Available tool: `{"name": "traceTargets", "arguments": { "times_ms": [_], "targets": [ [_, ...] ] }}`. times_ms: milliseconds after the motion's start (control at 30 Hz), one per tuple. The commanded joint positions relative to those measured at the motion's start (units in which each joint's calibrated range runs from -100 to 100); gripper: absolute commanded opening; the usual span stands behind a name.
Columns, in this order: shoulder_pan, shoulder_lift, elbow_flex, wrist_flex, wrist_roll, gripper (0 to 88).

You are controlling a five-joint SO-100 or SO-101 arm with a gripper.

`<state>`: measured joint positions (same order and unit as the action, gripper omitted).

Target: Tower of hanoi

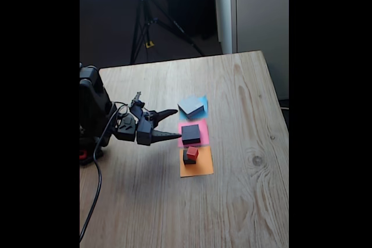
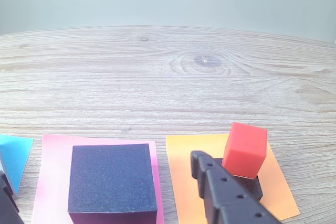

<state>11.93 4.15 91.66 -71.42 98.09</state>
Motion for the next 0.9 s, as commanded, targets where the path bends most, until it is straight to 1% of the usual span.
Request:
{"name": "traceTargets", "arguments": {
  "times_ms": [0,300,533,867],
  "targets": [
    [0.49,2.14,-1.84,-3.25,1.91,43.0],
    [0.4,9.86,-3.84,-7.7,1.91,43.2],
    [0.74,17.5,-9.29,-11.75,1.91,43.1],
    [0.74,20.91,-10.75,-13.12,1.91,42.6]
  ]
}}
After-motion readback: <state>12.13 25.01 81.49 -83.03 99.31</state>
